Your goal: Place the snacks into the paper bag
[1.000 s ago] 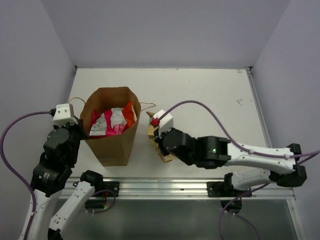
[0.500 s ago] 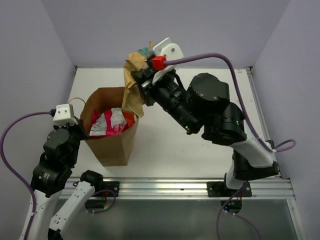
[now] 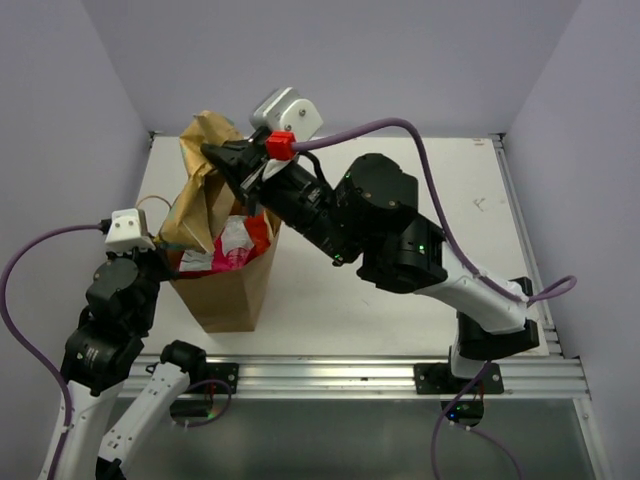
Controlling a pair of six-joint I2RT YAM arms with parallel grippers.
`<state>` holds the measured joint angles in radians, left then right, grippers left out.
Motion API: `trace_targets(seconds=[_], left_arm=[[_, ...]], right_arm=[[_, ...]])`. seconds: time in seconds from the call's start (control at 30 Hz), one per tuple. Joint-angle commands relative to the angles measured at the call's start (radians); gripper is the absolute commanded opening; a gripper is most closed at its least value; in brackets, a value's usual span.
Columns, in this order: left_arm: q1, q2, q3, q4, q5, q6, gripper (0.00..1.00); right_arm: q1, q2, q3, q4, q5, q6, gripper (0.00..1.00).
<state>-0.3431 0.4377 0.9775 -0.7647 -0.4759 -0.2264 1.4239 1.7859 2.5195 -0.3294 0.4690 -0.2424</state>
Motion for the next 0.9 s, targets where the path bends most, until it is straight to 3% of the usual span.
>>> trace_targets(seconds=[0.0, 0.43, 0.67, 0.87], left_arm=[[-0.007, -0.017, 0.001, 0.030, 0.005, -0.011, 0.00], [-0.005, -0.040, 0.018, 0.008, -0.007, -0.010, 0.00], [-0.005, -0.040, 0.016, 0.007, -0.006, -0.008, 0.00], [-0.005, -0.040, 0.016, 0.007, -0.007, -0.008, 0.00]], right_arm=[[-0.016, -0.011, -0.073, 0.098, -0.099, 0.080, 0.00], [-0.089, -0.016, -0.455, 0.170, -0.237, 0.354, 0.00], [-0.108, -0.049, -0.580, 0.081, -0.107, 0.466, 0.00], [-0.218, -0.072, -0.689, 0.029, -0.099, 0.604, 0.00]])
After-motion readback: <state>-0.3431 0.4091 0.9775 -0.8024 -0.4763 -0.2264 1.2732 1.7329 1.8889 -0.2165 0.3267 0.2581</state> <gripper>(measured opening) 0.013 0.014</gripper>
